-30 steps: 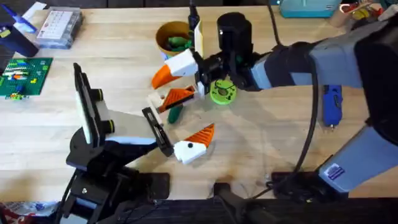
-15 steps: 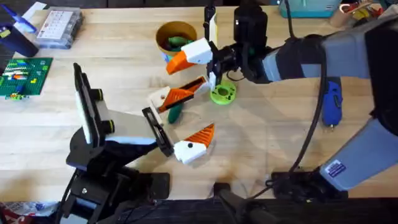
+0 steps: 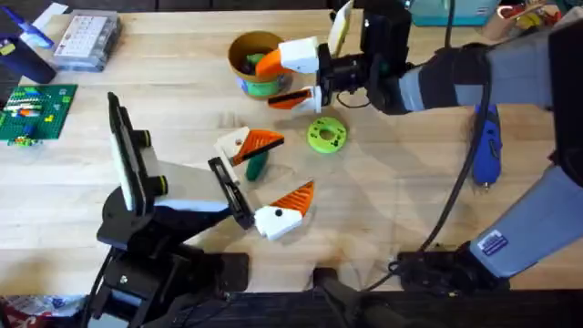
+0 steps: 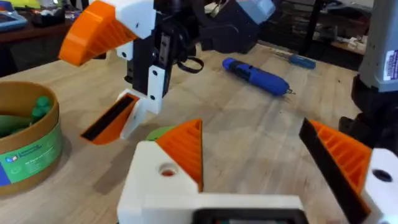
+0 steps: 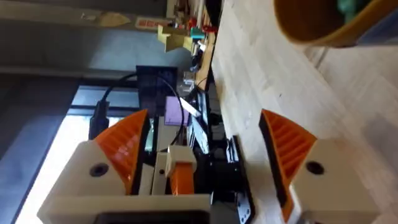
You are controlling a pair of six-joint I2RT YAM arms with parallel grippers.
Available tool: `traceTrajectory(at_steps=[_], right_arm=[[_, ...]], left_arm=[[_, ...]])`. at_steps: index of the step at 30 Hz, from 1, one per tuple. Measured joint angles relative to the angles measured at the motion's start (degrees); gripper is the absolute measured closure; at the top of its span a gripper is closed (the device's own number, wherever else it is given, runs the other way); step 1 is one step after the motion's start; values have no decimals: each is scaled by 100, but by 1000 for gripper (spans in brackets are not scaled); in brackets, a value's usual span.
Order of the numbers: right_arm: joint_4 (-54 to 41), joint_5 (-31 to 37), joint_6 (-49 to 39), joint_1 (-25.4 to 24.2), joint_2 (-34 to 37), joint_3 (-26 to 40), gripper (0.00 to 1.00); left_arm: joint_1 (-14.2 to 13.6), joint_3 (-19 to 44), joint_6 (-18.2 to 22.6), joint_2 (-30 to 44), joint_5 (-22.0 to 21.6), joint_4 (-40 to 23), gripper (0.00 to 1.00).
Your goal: Pick up the gripper from the table and insert it into the empty holder that is missing its gripper. Then pick up a screw, insert it into the mounting hole, and use the screwdriver to tighten it. Finally, clean up the table by picking up the vegetable and placing it into the bucket.
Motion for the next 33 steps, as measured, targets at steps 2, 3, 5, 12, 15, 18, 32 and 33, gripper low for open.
traceTrajectory(at_steps=[2,3,5,12,15,18,32,33], right_arm=[[1,172,-116,-71,0,0,6],[0,236,-180,-110,-1,0,6],[-2,354,-311,-173,-8,0,6],[-75,937,-739,-310,-402,0,6],[-463,1216,-1031,-336,-607,14,6],[-1153,1441,-1412,-367,-710,91,5],[-5958,956,-3882,-431,-2718,337,6],[-6298,803,-4107,-431,-2781,342,6]], left_arm=[[0,0,0,1,0,0,14],[0,0,0,0,0,0,14],[0,0,0,0,0,0,14],[0,0,0,0,0,0,14],[0,0,0,-1,0,0,14],[0,0,1,1,0,0,14],[0,0,2,0,2,-1,13],[0,0,2,0,1,-1,13]])
